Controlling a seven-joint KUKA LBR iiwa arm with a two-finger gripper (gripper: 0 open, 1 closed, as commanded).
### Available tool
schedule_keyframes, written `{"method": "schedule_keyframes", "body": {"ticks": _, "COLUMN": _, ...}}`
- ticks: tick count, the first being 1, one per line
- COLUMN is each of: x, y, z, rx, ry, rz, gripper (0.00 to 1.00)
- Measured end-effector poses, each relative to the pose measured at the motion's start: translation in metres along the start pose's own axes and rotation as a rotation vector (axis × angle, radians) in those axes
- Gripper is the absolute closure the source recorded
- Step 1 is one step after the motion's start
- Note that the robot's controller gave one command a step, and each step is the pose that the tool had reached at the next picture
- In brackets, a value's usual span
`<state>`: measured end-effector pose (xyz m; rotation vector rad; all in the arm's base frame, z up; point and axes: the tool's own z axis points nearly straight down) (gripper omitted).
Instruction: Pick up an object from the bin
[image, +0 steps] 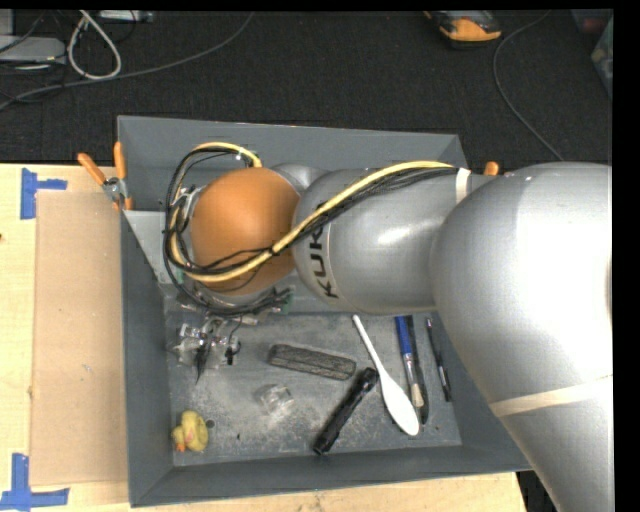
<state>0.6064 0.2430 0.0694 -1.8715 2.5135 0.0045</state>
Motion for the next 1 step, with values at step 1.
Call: {"method": "schedule_keyframes", "body": {"ticks": 1, "x": 0.001, "y": 0.0032, "z": -0.0259, "rx": -0.009, "ry": 0.006, "rz": 0.0, "gripper": 1.0}}
